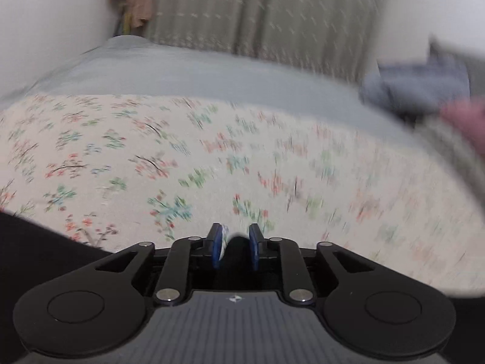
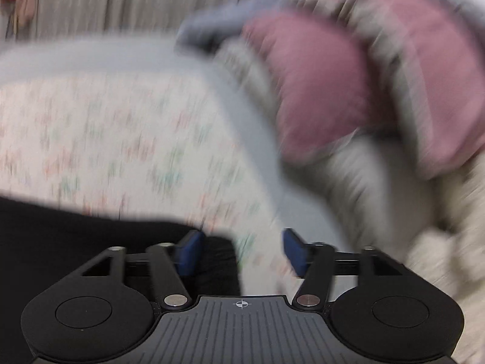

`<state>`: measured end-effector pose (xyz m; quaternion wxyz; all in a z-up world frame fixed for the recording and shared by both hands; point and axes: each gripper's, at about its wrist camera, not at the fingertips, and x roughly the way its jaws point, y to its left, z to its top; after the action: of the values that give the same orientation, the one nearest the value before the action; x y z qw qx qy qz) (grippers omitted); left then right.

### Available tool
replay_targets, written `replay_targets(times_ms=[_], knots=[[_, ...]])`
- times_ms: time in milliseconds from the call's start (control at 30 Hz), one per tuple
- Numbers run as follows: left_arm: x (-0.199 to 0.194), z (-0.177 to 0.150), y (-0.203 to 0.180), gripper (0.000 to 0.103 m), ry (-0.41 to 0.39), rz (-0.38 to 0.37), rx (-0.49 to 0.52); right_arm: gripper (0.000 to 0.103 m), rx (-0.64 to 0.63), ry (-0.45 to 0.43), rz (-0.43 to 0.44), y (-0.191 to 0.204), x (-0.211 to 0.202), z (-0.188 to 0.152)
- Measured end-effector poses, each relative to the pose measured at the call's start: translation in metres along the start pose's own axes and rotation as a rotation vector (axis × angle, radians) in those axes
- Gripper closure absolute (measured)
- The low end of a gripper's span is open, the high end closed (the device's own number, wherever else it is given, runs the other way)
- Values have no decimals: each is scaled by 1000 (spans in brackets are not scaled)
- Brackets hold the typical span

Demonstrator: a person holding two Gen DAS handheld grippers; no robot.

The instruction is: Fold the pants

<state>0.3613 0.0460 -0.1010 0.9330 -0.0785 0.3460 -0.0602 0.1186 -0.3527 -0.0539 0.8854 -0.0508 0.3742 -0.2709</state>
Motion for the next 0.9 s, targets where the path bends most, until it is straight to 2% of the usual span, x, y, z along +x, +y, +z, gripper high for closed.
replay_targets(times_ms=[33,133,200,300,400,467,500,567,667,800,900], knots=[[-12,3,3,60,-19,0,-10,38,12,-38,28,4,-10,1],[-53,4,7,47,-78,-18,4,38,30,-56,267,24,-24,3],[-73,-8,2,44,-37,-12,60,38,-26,-36,405,54,-30,1],[-91,-44,-7,44,40,-28,166,38,-194,-3,502,113,-45,-6],[-92,-79,-2,44,101,35,263,38,-395,83,527,168,-54,-30],[-87,-96,14,43,157,75,241,39,-481,136,513,188,-55,-52],[-90,-104,23,42,134,65,220,38,-481,122,494,189,-55,-56],[-96,-110,29,42,108,82,246,38,-445,138,497,184,-55,-56],[-107,-112,34,42,112,99,241,39,-371,185,527,163,-53,-55],[-114,-120,39,42,96,112,278,39,-356,204,526,142,-59,-62],[-122,-120,46,42,96,127,267,38,-306,230,530,115,-60,-65]])
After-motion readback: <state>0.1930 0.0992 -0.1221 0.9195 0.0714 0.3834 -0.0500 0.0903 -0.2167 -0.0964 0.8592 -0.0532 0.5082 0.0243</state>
